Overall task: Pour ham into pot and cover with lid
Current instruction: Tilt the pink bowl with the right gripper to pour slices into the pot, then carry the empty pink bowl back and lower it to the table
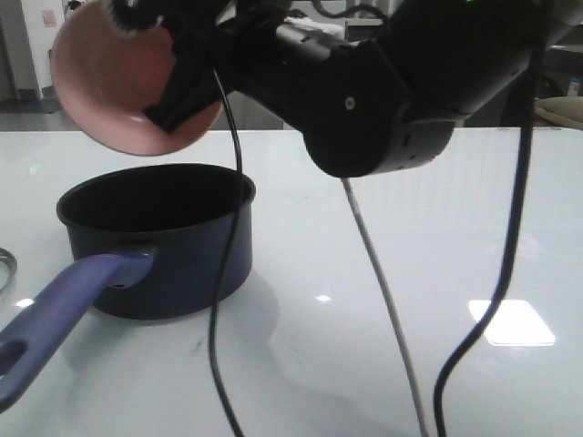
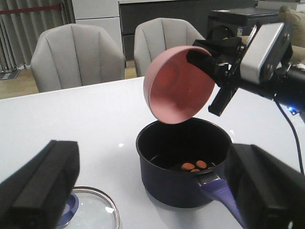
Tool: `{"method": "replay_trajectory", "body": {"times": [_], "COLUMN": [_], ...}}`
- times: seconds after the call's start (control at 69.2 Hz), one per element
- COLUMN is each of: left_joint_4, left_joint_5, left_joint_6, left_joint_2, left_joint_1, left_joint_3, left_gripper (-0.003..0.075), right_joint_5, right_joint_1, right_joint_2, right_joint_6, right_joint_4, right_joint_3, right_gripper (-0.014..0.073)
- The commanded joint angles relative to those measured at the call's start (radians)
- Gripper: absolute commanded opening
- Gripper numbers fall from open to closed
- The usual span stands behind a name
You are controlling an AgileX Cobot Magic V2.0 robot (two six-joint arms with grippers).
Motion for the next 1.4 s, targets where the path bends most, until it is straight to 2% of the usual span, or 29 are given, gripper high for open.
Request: {"method": "replay_trajectory", "body": {"times": [0.0, 0.014, 0.029, 0.087, 0.145, 0.492, 0.737, 1.027, 1.388], "left_joint_4": [-0.004, -0.004, -0.004, -0.004, -0.004, -0.004, -0.004, -0.004, -0.004], "left_joint_5": [-0.079, -0.079, -0.079, -0.079, -0.079, -0.079, -0.079, -0.079, -0.079], "left_joint_6": [0.001, 0.001, 0.001, 0.001, 0.001, 0.001, 0.001, 0.001, 0.001], "left_joint_2": [0.012, 0.012, 0.012, 0.012, 0.012, 0.012, 0.012, 0.012, 0.012], "left_joint_1": [-0.008, -0.008, -0.008, -0.008, -0.008, -0.008, -0.008, -0.008, -0.008], "left_joint_3": [-0.026, -0.026, -0.026, -0.026, -0.026, -0.026, -0.026, -0.026, -0.026], "left_gripper": [0.0637, 0.0637, 0.0637, 0.0637, 0.0637, 0.0637, 0.0637, 0.0637, 0.0637], "right_joint_5": [-0.079, -0.069, -0.026, 0.071, 0.152, 0.776, 1.167, 1.439, 1.583], "right_joint_1": [-0.002, -0.002, -0.002, -0.002, -0.002, -0.042, -0.208, -0.461, -0.62], "right_joint_2": [-0.081, -0.083, -0.091, -0.115, -0.142, -0.366, -0.513, -0.529, -0.414], "right_joint_6": [0.351, 0.351, 0.419, 0.519, 0.571, 0.565, 0.545, 0.545, 0.545], "right_joint_4": [0.074, 0.074, 0.074, 0.074, 0.074, 0.074, 0.073, 0.07, 0.048], "right_joint_3": [-0.037, -0.037, -0.037, -0.038, -0.038, -0.038, -0.038, -0.038, -0.038], "right_gripper": [0.0138, 0.0138, 0.0138, 0.0138, 0.0138, 0.0138, 0.0138, 0.0138, 0.0138]}}
